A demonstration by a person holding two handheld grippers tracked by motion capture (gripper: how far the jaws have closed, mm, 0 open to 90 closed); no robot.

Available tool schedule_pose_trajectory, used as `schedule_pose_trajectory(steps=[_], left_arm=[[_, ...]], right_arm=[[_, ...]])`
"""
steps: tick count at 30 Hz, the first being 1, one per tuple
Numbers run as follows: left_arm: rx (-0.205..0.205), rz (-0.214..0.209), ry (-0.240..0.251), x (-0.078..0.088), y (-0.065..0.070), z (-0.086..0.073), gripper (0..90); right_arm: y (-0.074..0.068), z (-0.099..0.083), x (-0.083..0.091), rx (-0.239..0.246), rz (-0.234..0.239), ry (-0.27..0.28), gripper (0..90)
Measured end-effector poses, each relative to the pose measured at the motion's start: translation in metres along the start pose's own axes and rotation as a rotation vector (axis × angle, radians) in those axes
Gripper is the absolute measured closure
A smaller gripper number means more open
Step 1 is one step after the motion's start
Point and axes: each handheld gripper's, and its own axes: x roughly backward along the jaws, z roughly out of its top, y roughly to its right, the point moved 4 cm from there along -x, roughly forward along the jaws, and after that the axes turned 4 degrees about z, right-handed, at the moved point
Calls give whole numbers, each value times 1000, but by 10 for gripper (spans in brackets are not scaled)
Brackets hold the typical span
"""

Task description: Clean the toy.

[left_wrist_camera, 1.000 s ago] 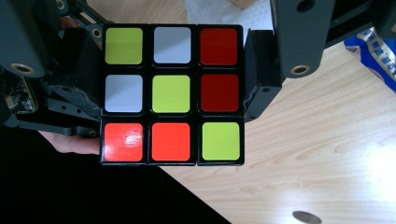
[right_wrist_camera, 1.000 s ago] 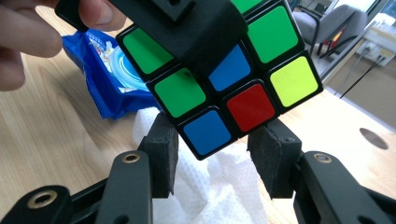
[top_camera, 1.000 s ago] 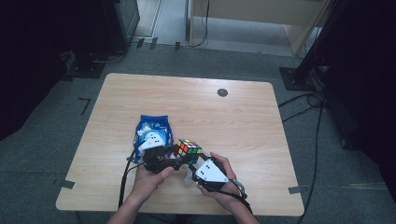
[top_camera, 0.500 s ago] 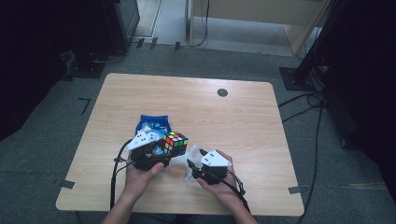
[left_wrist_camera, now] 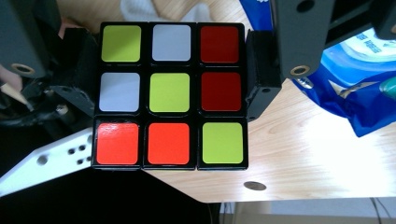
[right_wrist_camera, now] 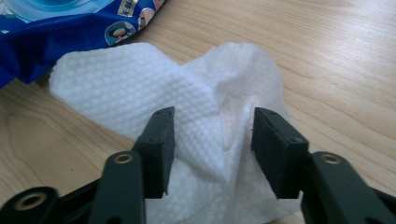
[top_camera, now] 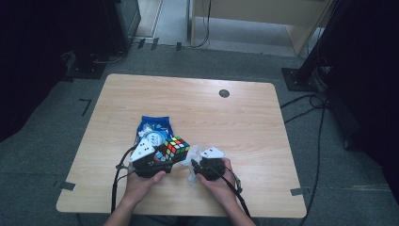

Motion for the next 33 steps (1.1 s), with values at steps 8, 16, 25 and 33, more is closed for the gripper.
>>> schedule_pose_trajectory(steps=[8,16,25,33], left_arm=[[-124,55,-51,-7,7,-9,341],[-166,73,-36,-12,8,-11,341],[-250,58,-89,-24,22,-17,341],[-292,-9,-71,-30,44,-17,342]], right_arm=[[21,-2,9,-69,58,-6,870],[26,18,48,-38,55,182,890],[6,54,107,8,207,395,891],[-20,54,106,26,361,397,888]])
